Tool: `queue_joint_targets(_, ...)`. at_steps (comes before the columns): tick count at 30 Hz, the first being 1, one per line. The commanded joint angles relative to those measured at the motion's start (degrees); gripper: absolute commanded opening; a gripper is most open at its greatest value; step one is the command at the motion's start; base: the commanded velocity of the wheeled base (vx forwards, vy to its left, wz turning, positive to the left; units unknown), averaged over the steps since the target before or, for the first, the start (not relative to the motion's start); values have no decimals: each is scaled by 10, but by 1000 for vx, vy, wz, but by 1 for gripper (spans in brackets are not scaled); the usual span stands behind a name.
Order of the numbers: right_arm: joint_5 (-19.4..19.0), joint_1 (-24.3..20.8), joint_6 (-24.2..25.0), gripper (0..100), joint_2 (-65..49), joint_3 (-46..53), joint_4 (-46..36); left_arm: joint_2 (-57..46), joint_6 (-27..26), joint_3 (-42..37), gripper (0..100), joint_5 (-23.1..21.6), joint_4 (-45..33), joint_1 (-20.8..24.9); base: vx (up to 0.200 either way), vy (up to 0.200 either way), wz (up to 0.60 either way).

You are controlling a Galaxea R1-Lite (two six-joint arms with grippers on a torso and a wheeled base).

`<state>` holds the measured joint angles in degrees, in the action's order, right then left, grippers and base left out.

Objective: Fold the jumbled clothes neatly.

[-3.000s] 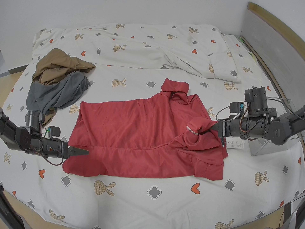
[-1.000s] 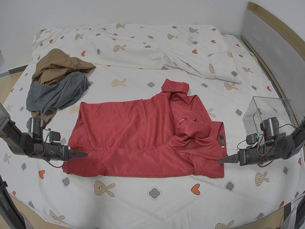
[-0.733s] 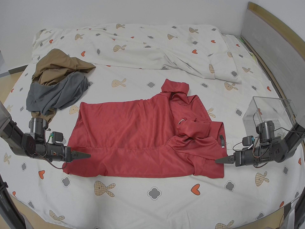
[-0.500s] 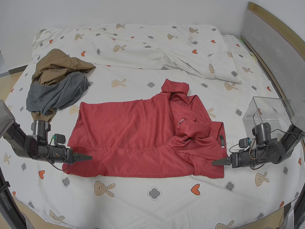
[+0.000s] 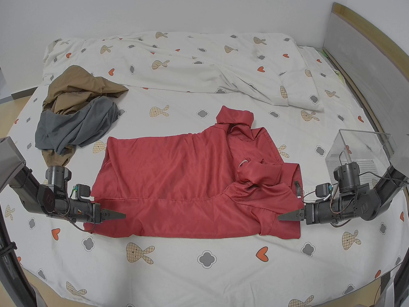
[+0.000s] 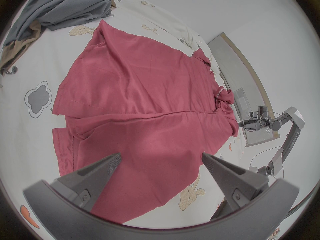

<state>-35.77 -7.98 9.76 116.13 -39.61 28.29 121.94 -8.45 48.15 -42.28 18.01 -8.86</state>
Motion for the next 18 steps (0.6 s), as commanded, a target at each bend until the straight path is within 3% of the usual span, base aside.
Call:
queue_joint_targets(1,-1,-1,0,0,1,1,0,5,0,0,100,0,0,0,0,0,0)
queue_joint_targets(18,1,0,-1,0,-1,-13,0,8,-1,2,100,1,0,1,0,0,0)
